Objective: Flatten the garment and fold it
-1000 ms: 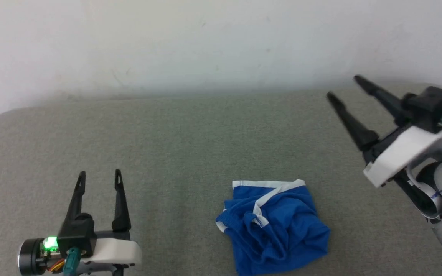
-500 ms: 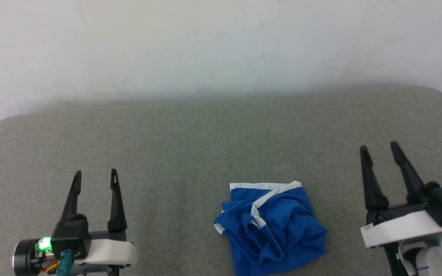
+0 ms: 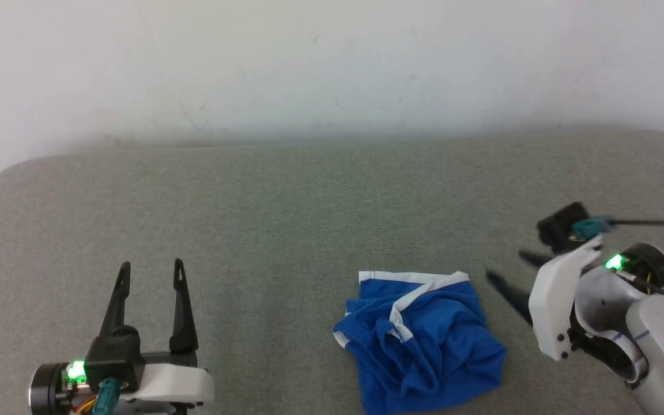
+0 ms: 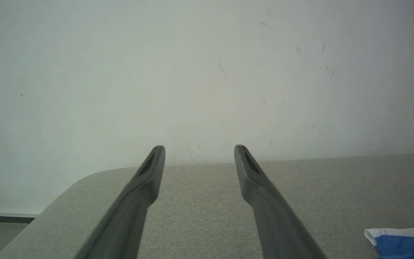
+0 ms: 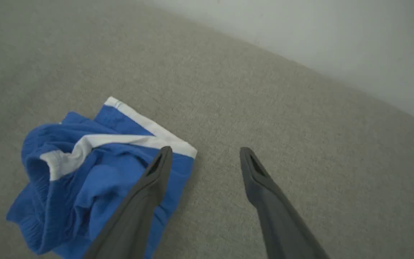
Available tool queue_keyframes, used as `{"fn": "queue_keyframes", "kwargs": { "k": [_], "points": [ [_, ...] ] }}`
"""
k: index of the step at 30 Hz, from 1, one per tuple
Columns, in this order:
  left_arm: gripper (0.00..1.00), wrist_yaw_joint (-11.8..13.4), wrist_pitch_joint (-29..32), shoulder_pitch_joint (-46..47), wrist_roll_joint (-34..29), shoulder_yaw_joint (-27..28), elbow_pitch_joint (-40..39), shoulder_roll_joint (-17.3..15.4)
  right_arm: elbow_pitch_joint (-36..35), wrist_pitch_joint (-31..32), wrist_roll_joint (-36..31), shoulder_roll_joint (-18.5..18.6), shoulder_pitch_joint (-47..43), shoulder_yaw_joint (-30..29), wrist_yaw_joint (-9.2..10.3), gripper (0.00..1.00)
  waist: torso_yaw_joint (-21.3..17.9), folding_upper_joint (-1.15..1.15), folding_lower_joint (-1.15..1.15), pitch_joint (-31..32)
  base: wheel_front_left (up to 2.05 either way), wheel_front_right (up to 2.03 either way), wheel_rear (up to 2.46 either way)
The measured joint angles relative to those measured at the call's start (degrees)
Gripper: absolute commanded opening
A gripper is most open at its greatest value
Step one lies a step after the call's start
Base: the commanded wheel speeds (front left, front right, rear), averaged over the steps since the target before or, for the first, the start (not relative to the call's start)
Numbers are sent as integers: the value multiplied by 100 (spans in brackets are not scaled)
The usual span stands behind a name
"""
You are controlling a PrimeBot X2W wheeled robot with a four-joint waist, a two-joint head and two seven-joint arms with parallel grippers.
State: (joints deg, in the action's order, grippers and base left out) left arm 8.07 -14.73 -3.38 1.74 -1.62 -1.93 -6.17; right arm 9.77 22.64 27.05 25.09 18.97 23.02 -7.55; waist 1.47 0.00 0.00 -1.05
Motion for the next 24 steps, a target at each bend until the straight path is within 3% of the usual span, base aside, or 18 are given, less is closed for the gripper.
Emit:
{"fn": "queue_keyframes", "kwargs": {
  "k": [2, 6, 11, 17, 18, 24],
  "points": [
    [100, -3, 0, 15, 0, -26, 12, 45, 111, 1133, 811, 421, 291, 625, 0, 100, 93, 0, 0, -62, 0, 0, 0],
    [100, -7, 0, 85, 1, -65, 19, 79, 423, 1839, 1604, 542, 561, 1057, 1, 100, 212, 0, 0, -204, 0, 0, 0],
    [100, -51, 0, 265, 0, -143, 25, 129, 983, 1907, 1873, 318, 595, 1512, 1, 100, 397, 0, 0, -405, 0, 0, 0],
    [100, -36, 0, 258, 0, -98, 52, 148, 1168, 1524, 1870, 286, 728, 1967, 2, 100, 496, 0, 0, -575, 0, 0, 0],
    [100, -30, 0, 256, 0, -76, 60, 147, 1174, 1424, 1898, 289, 765, 2020, 2, 0, 475, 0, 0, -583, 0, 0, 0],
    [100, -43, 1, 223, 4, 55, 116, 126, 911, 857, 1991, 422, 1049, 2452, -4, 0, 184, 0, 1, -586, 0, 0, 0]
  ]
}}
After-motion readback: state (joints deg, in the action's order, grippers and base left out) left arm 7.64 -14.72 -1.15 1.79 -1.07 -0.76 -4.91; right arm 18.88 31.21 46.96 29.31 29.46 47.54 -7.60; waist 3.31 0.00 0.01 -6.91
